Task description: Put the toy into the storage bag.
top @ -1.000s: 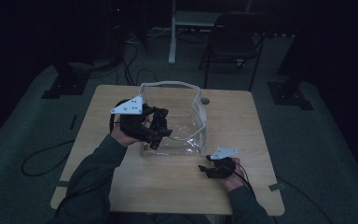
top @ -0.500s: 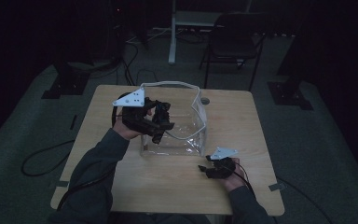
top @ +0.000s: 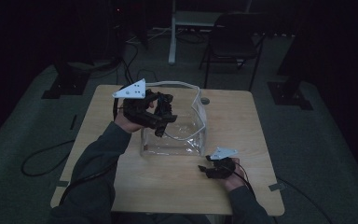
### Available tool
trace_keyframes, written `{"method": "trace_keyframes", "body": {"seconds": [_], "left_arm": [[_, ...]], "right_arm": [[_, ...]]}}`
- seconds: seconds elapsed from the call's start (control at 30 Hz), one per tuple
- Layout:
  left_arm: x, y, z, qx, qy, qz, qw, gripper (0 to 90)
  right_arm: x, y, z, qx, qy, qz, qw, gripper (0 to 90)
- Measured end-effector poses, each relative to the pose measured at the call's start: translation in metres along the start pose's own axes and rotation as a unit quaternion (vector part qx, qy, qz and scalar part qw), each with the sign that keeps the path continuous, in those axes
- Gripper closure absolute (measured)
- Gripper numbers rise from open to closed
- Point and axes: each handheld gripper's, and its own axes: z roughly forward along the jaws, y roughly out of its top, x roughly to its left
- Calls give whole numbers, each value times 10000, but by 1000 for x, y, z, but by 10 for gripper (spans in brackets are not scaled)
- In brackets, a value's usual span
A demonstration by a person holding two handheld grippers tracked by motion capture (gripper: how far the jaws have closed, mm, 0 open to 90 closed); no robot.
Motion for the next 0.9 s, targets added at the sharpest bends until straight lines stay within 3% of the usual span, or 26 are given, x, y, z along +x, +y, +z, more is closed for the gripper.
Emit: {"method": "trace_keyframes", "body": {"seconds": [0.67,0.9], "left_arm": [[19,6,23,-24,65,47,10000,255],[28,3,26,-93,68,-33,9999,255]], "right_arm": [[1,0,0,11,21,-9,10000,420],[1,0,0,10,25,-6,10000,420]]}}
